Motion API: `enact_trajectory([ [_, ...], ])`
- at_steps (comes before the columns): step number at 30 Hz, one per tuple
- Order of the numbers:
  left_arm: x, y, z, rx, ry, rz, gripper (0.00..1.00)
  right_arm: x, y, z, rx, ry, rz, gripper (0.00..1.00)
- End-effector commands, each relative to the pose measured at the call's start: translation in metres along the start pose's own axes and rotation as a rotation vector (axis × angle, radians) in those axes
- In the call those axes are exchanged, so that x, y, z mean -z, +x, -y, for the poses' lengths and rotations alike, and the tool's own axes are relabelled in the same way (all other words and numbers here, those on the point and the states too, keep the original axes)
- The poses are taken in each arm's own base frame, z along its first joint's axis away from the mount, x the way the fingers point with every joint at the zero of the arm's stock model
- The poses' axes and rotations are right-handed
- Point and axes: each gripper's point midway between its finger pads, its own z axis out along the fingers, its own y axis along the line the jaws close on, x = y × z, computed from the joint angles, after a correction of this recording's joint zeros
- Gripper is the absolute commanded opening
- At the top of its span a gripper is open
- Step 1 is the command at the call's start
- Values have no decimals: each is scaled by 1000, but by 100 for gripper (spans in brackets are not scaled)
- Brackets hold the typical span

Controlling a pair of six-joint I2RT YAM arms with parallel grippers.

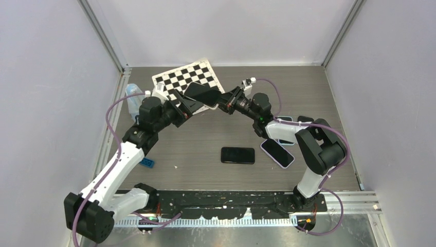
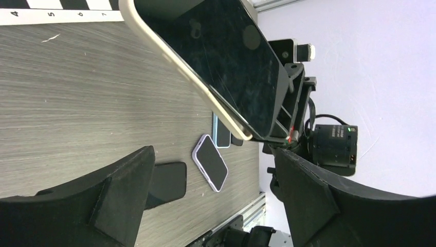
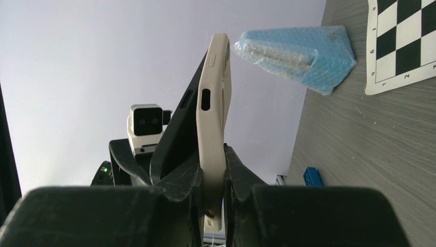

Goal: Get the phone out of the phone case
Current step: Remove the phone case from the phone.

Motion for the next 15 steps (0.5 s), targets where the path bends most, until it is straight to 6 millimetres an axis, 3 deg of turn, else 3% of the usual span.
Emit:
enact_trajectory([
  [1,15,-1,8,17,36,16,89,1,-10,-40,102,-139,56,1],
  [4,20,0,35,77,163,2,87,0,-10,-39,125,-144,59,1],
  [7,21,-4,58,116,276,-1,75,0,-11,-38,134,-148,63,1],
  [15,4,-6,87,268,452,-71,51,-2,-3,-49,136,-179,48,1],
])
